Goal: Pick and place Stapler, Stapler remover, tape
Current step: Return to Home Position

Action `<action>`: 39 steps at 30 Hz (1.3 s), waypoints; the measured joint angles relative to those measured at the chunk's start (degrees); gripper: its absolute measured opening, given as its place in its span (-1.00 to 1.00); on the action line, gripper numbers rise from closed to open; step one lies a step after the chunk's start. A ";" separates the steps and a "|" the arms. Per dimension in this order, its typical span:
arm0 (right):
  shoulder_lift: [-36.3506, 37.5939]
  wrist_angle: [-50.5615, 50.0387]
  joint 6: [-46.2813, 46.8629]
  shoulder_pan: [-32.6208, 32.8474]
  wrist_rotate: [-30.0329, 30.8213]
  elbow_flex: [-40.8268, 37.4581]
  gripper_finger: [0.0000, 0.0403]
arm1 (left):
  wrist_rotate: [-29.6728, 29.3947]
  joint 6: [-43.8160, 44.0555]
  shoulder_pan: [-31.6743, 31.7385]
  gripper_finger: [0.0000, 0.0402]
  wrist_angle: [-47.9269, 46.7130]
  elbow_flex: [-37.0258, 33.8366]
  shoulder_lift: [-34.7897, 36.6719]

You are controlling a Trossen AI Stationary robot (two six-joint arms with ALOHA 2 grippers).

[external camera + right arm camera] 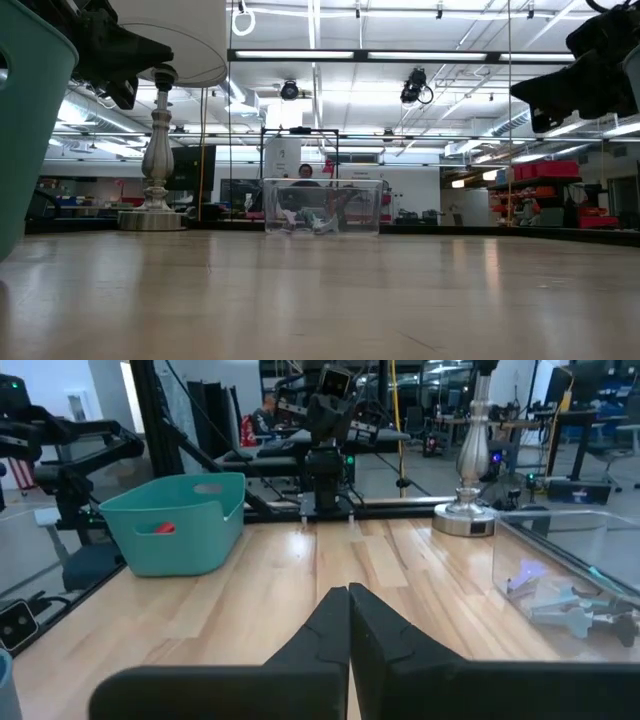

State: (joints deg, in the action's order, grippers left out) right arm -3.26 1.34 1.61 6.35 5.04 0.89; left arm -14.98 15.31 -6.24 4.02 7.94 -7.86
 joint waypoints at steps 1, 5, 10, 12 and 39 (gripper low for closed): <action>0.36 -0.01 -0.25 0.00 -0.02 0.00 -0.99 | 0.02 0.00 0.00 -0.91 0.01 0.00 0.00; 1.62 0.00 -0.81 0.01 -0.07 0.00 -0.99 | 0.01 0.00 0.00 -0.91 0.00 0.00 0.00; 2.96 -0.02 -0.77 0.00 -0.11 0.00 -0.99 | 0.02 0.00 0.00 -0.91 0.01 0.00 0.00; 3.30 -0.01 -0.71 0.00 -0.11 0.00 -0.99 | 0.02 0.00 0.00 -0.91 0.01 0.00 -0.01; 2.97 -0.02 -0.56 0.00 -1.25 0.02 -0.93 | 0.01 0.00 0.00 -0.91 0.00 0.00 -0.02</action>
State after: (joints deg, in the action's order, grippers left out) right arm -0.30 1.32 1.05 6.35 3.79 0.91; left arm -14.97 15.31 -6.24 4.02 7.94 -7.88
